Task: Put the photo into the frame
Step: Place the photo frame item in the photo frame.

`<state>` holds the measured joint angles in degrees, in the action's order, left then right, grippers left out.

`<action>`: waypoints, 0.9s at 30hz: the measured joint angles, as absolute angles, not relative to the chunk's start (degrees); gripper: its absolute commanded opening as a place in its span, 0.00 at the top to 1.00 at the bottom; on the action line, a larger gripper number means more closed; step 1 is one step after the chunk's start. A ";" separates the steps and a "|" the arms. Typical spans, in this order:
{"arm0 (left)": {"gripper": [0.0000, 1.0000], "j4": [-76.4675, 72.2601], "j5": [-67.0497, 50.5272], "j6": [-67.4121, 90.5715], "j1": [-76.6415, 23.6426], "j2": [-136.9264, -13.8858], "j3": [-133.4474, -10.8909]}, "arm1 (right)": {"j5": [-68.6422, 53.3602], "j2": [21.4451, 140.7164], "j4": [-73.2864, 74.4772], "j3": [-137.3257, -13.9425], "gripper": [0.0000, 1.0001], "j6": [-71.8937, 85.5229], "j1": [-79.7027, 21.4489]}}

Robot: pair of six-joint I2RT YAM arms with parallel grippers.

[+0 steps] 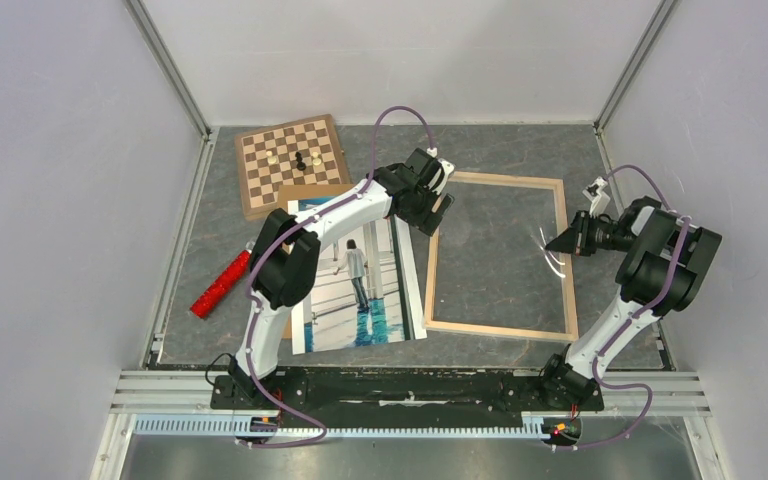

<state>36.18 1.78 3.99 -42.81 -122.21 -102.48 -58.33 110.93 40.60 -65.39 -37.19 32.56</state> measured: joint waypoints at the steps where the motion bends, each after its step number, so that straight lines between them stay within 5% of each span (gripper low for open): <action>1: 0.13 36.18 1.98 3.99 -42.81 -122.21 -102.48 | -58.02 110.89 40.49 -65.39 0.93 -37.06 32.45; 10: 0.13 36.16 2.94 3.99 -42.81 -122.21 -102.48 | -55.57 110.83 40.12 -65.63 0.90 -36.86 31.70; 17: 0.13 36.16 2.94 3.99 -42.81 -122.21 -102.48 | -54.48 110.83 42.06 -67.31 1.00 -37.10 31.33; 27: 0.13 36.38 2.90 3.99 -42.81 -122.23 -102.48 | -54.74 110.80 44.23 -68.47 1.00 -36.14 31.22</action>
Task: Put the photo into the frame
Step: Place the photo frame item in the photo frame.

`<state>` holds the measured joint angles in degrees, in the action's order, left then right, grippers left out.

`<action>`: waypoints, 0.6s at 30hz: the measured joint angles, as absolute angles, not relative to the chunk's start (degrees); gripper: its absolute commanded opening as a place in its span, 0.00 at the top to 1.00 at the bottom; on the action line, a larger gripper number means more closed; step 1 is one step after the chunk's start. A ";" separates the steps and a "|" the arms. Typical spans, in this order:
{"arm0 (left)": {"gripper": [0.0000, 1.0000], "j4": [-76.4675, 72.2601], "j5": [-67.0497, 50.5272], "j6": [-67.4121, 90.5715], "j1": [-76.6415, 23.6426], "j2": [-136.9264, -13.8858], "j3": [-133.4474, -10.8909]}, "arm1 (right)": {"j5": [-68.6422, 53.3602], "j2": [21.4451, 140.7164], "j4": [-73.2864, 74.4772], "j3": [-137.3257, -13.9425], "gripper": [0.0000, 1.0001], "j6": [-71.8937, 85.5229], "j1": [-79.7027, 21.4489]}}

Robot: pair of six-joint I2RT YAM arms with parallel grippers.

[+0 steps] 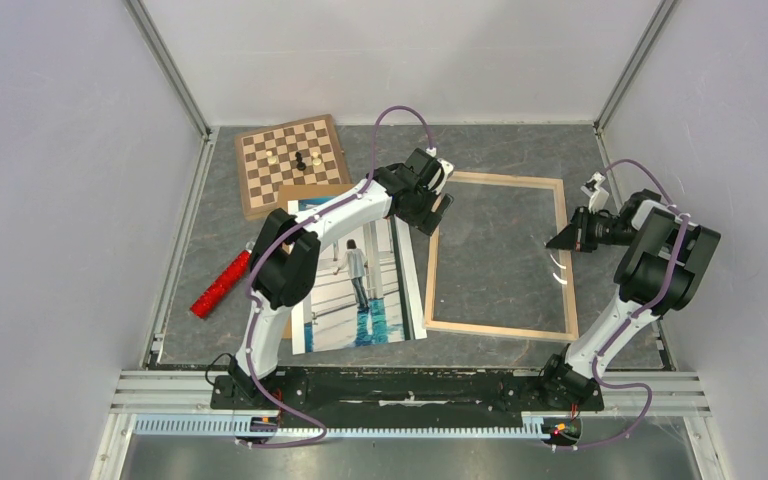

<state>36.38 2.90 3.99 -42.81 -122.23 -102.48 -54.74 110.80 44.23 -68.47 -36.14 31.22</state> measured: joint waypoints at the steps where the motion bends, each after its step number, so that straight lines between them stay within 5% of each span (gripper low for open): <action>1: 0.13 36.38 2.90 3.99 -42.81 -122.21 -102.48 | -54.81 110.80 44.34 -68.55 1.00 -35.83 31.22; 18: 0.13 36.32 4.03 3.99 -43.64 -122.19 -99.77 | -55.42 105.67 45.56 -68.69 1.00 -25.41 31.75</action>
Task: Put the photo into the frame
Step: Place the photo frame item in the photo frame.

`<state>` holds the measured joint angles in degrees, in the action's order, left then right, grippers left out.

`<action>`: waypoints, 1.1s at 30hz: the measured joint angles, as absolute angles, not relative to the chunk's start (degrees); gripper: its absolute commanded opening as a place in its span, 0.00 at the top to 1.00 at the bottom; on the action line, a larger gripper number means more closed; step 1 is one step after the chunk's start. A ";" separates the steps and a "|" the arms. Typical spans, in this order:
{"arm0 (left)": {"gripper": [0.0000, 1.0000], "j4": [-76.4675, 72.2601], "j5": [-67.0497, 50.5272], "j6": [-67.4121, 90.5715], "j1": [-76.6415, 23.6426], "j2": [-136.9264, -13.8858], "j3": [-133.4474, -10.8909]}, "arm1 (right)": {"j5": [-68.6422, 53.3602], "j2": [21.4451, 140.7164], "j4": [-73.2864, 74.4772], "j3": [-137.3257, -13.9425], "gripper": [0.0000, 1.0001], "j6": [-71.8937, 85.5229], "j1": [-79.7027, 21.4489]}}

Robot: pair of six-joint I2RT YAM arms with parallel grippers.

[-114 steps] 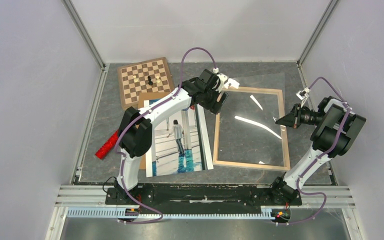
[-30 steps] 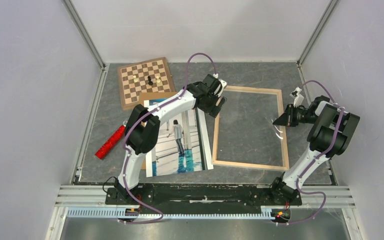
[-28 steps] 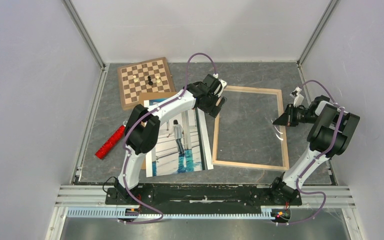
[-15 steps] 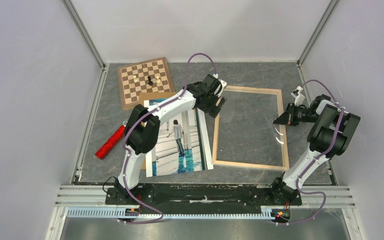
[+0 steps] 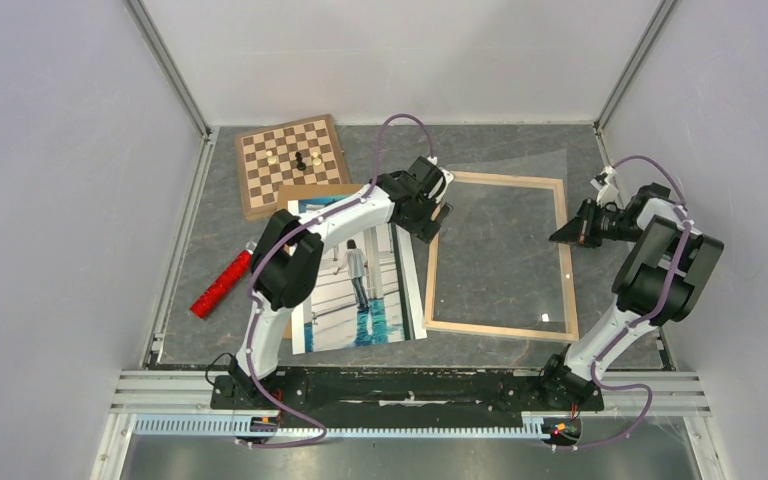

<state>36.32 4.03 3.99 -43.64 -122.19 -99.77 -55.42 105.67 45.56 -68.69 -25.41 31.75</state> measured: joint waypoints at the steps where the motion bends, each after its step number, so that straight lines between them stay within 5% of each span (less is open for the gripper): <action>1: 0.13 36.32 4.27 3.99 -43.86 -122.15 -99.77 | -55.48 105.65 45.54 -68.69 1.00 -24.80 31.86; 33: 0.12 35.18 8.58 -0.01 -46.26 -119.07 -97.08 | -57.39 113.38 67.29 -81.06 1.00 -33.80 32.75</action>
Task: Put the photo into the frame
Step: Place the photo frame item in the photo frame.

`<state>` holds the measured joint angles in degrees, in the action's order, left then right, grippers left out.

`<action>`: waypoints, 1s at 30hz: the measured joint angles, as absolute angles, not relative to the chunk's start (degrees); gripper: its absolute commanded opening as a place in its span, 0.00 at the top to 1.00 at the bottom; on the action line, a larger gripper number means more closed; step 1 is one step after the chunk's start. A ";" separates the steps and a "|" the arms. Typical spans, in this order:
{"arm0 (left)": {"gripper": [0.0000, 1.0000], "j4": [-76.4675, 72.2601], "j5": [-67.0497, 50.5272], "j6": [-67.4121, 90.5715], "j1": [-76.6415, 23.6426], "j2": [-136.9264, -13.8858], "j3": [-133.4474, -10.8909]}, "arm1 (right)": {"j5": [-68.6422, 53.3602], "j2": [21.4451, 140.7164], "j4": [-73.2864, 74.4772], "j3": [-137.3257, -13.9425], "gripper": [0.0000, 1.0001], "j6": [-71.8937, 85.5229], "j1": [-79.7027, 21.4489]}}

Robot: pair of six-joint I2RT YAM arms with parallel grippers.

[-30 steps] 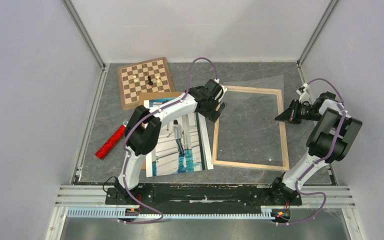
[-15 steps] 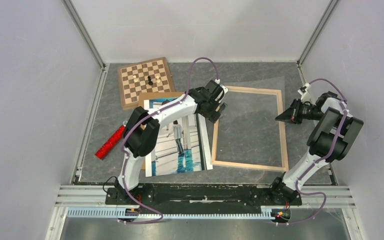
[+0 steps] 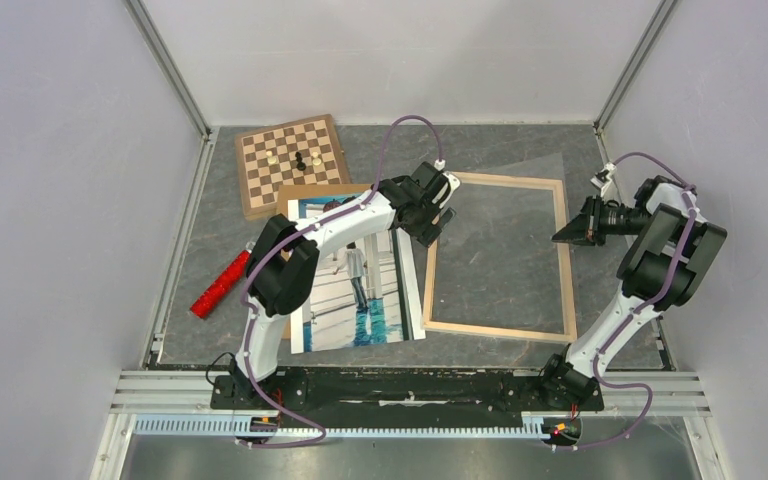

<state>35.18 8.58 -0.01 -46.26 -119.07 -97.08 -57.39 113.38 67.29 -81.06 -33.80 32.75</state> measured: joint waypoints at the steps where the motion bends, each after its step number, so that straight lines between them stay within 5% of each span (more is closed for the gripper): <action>1: 0.13 34.94 8.82 -0.49 -46.26 -119.07 -97.08 | -57.60 113.62 67.96 -81.12 1.00 -34.30 32.82; 30: 0.12 31.77 11.51 -2.92 -47.42 -116.86 -92.75 | -67.68 114.52 70.78 -74.32 1.00 -37.34 36.99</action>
<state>31.77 11.51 -2.92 -47.42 -116.86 -92.75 -67.68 114.52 70.78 -74.32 -37.34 36.99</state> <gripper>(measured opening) 0.875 0.006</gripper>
